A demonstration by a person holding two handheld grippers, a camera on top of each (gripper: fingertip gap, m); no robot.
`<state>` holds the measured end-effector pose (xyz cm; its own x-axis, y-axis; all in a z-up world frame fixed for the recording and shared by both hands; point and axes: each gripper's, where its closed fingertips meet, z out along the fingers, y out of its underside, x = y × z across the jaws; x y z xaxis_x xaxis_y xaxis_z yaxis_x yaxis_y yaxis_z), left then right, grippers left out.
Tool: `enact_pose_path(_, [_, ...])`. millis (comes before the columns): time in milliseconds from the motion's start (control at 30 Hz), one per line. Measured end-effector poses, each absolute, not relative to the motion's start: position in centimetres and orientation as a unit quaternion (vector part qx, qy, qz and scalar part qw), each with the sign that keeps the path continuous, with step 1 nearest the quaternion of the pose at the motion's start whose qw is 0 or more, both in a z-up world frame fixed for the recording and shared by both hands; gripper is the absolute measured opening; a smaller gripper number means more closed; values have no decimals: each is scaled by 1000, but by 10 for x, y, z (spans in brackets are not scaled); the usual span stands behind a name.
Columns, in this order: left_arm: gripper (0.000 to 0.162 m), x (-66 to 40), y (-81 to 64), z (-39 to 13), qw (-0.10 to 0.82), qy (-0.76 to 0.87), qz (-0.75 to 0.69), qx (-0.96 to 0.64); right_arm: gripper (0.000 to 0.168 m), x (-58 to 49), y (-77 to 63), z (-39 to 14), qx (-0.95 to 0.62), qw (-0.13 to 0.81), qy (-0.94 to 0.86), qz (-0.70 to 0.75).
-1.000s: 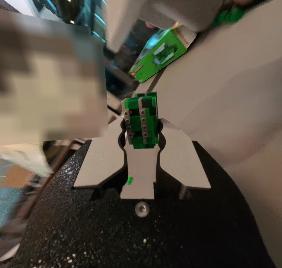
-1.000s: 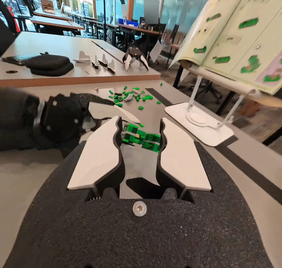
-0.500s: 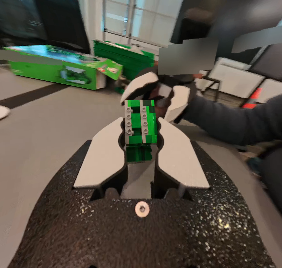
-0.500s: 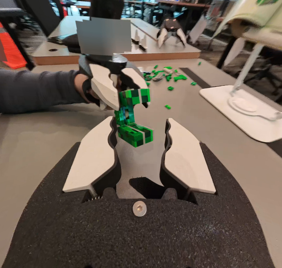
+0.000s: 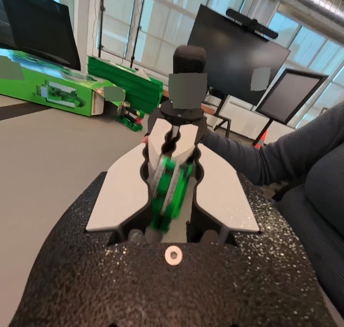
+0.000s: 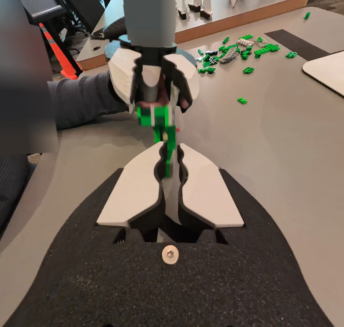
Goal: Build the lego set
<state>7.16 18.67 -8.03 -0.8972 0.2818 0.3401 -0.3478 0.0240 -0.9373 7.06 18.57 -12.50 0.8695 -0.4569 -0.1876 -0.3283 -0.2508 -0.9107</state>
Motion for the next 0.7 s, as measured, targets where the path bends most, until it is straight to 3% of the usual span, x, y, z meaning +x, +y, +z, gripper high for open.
enact_pose_path(333, [55, 106, 209, -67, 146, -654, 739, 74, 39, 76, 177, -127, -788, 537, 287, -95])
enact_pose_path(567, [49, 143, 273, -55, -33, -626, 768, 130, 66, 41, 223, -145, -815, 455, 318, -163])
enact_pose_path(633, [47, 153, 293, -59, -89, -622, 763, 150, 70, 37, 227, -158, -829, 388, 361, -180])
enact_pose_path(700, [44, 160, 311, -63, -146, -618, 754, 168, 65, 27, 242, -157, -823, 384, 385, -165])
